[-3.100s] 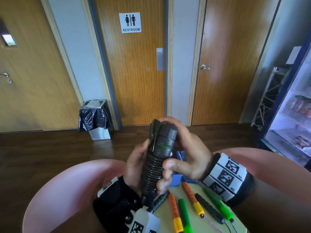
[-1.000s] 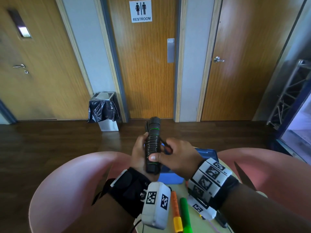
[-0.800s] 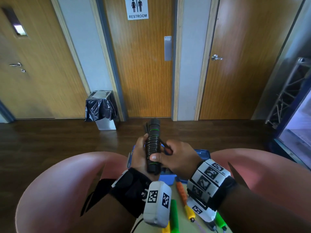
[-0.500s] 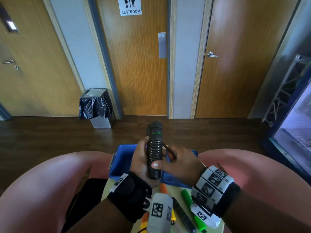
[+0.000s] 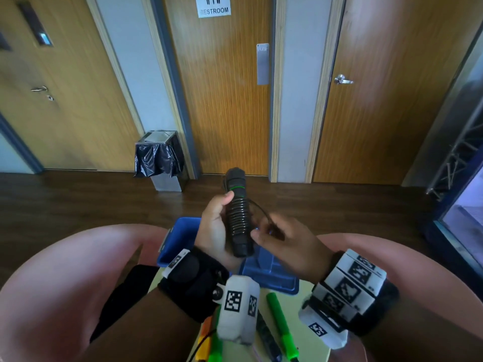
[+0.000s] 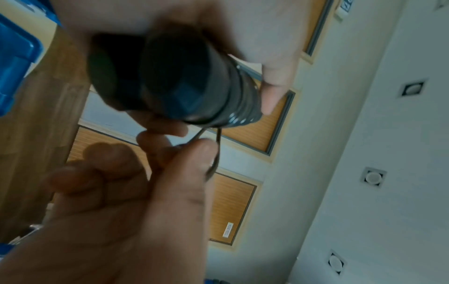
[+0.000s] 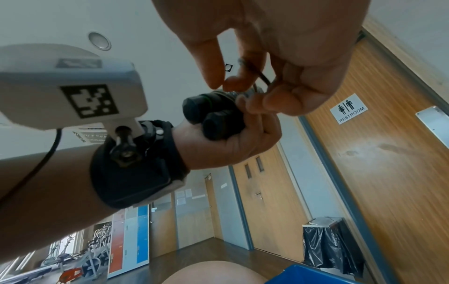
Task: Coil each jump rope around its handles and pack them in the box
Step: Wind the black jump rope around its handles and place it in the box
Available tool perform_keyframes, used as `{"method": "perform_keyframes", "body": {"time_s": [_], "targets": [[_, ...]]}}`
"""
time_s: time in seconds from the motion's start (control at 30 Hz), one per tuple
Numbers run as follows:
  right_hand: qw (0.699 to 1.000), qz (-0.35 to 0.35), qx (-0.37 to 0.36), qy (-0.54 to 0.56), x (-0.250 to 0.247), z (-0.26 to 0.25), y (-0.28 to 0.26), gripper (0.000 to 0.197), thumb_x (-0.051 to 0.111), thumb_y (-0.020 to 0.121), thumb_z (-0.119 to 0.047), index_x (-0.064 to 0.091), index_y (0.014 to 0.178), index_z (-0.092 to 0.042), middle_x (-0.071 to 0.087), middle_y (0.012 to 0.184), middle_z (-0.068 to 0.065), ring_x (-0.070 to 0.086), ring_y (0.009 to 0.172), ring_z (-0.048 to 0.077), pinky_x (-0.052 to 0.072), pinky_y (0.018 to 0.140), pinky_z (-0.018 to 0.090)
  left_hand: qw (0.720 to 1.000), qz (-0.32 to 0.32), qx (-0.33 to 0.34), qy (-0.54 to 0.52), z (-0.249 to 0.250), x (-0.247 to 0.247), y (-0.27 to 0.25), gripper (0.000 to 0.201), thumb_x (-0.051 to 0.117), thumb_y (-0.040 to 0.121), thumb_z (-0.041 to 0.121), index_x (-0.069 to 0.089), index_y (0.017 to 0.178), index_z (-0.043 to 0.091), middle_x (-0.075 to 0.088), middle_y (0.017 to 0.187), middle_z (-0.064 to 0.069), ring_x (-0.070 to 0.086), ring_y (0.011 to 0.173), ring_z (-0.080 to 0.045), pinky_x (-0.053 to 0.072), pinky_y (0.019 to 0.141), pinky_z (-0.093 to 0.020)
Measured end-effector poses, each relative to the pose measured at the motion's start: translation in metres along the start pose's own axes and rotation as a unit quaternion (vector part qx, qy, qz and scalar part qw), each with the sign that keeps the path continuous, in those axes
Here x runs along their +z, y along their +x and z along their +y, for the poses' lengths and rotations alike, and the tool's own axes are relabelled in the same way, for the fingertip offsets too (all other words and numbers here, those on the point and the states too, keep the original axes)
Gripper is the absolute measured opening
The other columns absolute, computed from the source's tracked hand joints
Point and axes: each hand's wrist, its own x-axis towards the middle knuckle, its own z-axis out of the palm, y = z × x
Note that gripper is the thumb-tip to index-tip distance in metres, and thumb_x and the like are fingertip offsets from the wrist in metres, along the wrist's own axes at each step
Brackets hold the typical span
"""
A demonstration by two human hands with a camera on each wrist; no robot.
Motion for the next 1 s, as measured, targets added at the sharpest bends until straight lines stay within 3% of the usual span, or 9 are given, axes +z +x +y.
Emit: {"method": "perform_keyframes", "body": {"time_s": [0.1,0.17,0.3,0.4,0.5,0.57,0.67,0.83,1.0], "targets": [[0.998,-0.017,-0.017,-0.055,0.002,0.001,-0.005,0.021,0.071,0.088,-0.034,0.057,0.083,-0.018,0.055,0.089,-0.01,0.053,0.081,0.003,0.038,0.067,0.013,1.0,0.007,-0.018,-0.006,0.005,0.0,0.001,0.046,0.073,0.07,0.05,0.056,0.077,0.008,0.053,0.072,-0.007,0.054,0.062,-0.021,0.052,0.056,-0.03],[0.996,-0.028,-0.04,-0.08,0.007,0.002,-0.007,0.033,0.076,0.079,-0.047,0.055,0.087,-0.023,0.051,0.093,-0.012,0.051,0.087,0.003,0.038,0.07,0.013,1.0,-0.001,-0.028,-0.012,0.012,0.002,-0.003,0.043,0.067,0.077,0.05,0.057,0.069,0.009,0.056,0.066,-0.005,0.059,0.057,-0.02,0.054,0.055,-0.028],[0.989,-0.011,-0.111,-0.095,0.024,-0.004,-0.003,0.05,0.069,0.066,-0.07,0.043,0.077,-0.029,0.042,0.085,-0.013,0.045,0.078,0.006,0.035,0.067,0.017,0.998,0.009,-0.023,-0.05,0.025,-0.002,-0.005,0.034,0.066,0.08,0.041,0.06,0.082,0.008,0.06,0.078,-0.007,0.06,0.072,-0.021,0.05,0.074,-0.035],[0.988,0.019,-0.109,-0.108,0.039,-0.013,0.01,0.051,0.066,0.061,-0.074,0.036,0.068,-0.033,0.041,0.086,-0.011,0.043,0.078,0.005,0.034,0.065,0.021,0.999,0.01,-0.029,-0.043,0.037,-0.008,-0.006,0.047,0.057,0.087,0.048,0.068,0.073,0.004,0.064,0.08,-0.01,0.062,0.072,-0.023,0.049,0.075,-0.036],[0.989,0.047,-0.096,-0.104,0.058,-0.023,0.019,0.052,0.063,0.06,-0.076,0.035,0.064,-0.032,0.047,0.103,-0.008,0.048,0.098,0.011,0.042,0.078,0.025,0.999,0.0,-0.036,-0.038,0.054,-0.018,-0.009,0.049,0.056,0.089,0.054,0.065,0.079,0.007,0.069,0.091,-0.011,0.068,0.086,-0.026,0.053,0.083,-0.039],[0.985,0.07,-0.105,-0.113,0.074,-0.028,0.024,0.053,0.063,0.063,-0.075,0.04,0.064,-0.028,0.047,0.118,-0.009,0.044,0.113,0.01,0.038,0.088,0.019,0.998,-0.004,-0.043,-0.051,0.068,-0.023,-0.013,0.049,0.058,0.088,0.054,0.065,0.079,0.006,0.07,0.093,-0.012,0.071,0.087,-0.027,0.055,0.086,-0.04],[0.98,0.114,-0.127,-0.105,0.098,-0.041,0.037,0.051,0.065,0.066,-0.07,0.041,0.062,-0.026,0.047,0.126,-0.012,0.038,0.118,0.004,0.025,0.092,0.004,0.997,-0.002,-0.036,-0.07,0.089,-0.032,-0.022,0.055,0.06,0.086,0.052,0.069,0.065,0.002,0.068,0.075,-0.013,0.07,0.068,-0.027,0.058,0.073,-0.036],[0.979,0.126,-0.14,-0.084,0.145,-0.068,0.068,0.049,0.063,0.07,-0.068,0.032,0.059,-0.03,0.05,0.123,-0.013,0.038,0.107,0.002,0.027,0.085,0.005,0.997,0.021,-0.044,-0.065,0.139,-0.056,-0.029,0.051,0.061,0.085,0.053,0.063,0.069,0.004,0.064,0.072,-0.009,0.066,0.061,-0.023,0.06,0.059,-0.034],[0.98,0.136,-0.125,-0.072,0.188,-0.084,0.097,0.05,0.058,0.074,-0.065,0.041,0.057,-0.02,0.053,0.112,-0.01,0.044,0.103,0.01,0.028,0.083,0.006,0.992,0.061,-0.064,-0.09,0.177,-0.087,-0.022,0.047,0.064,0.082,0.053,0.053,0.07,0.009,0.054,0.065,-0.003,0.055,0.057,-0.017,0.053,0.052,-0.024]]}}
